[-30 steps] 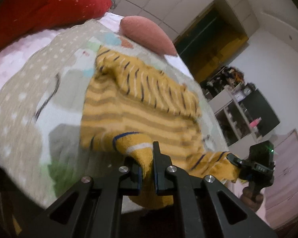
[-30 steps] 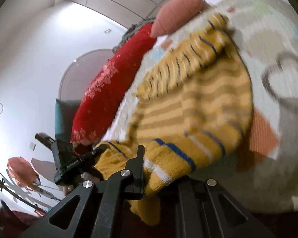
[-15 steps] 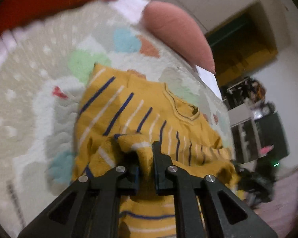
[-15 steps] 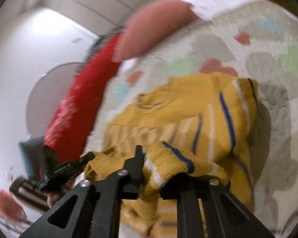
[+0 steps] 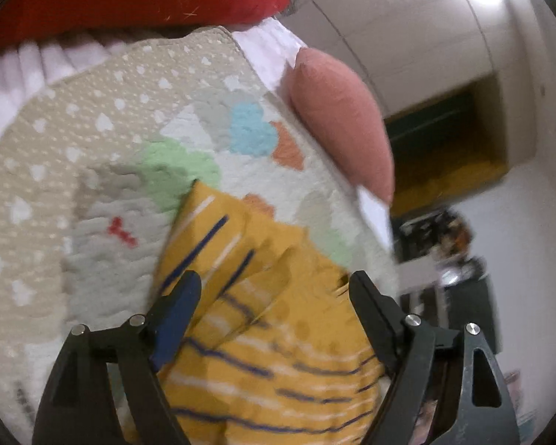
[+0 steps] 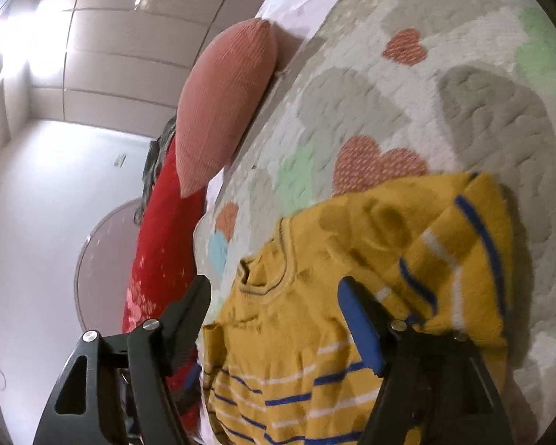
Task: Fold small clothes
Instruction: 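Grasp the hem with the left gripper while the right gripper folds it toward the collar, then release the sweater and lift both grippers away from the folded bundle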
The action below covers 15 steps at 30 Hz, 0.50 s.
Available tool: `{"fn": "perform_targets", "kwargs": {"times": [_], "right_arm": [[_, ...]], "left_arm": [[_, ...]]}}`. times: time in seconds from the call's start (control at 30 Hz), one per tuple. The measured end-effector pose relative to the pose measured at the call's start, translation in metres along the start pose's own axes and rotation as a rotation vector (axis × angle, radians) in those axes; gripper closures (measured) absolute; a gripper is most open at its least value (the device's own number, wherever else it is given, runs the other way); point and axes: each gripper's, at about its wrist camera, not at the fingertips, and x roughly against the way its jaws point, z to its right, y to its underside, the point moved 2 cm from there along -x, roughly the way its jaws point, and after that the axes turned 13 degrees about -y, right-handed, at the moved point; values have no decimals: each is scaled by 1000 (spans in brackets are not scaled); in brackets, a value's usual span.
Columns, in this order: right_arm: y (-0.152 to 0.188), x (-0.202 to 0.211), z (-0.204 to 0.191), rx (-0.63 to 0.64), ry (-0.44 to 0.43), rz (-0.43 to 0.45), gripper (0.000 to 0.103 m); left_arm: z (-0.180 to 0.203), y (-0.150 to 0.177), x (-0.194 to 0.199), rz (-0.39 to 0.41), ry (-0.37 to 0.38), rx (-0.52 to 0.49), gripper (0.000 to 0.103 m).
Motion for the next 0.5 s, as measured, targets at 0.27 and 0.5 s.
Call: {"fn": "perform_targets", "kwargs": {"times": [0.27,0.5], "right_arm": [[53,55,-38,335,199,-70,27],[122,83,-17,529,385,-130,27]], "left_arm": [[10,75,35,43,-228,-371,22],[-13,133,54,42,-287,-425,22]]}}
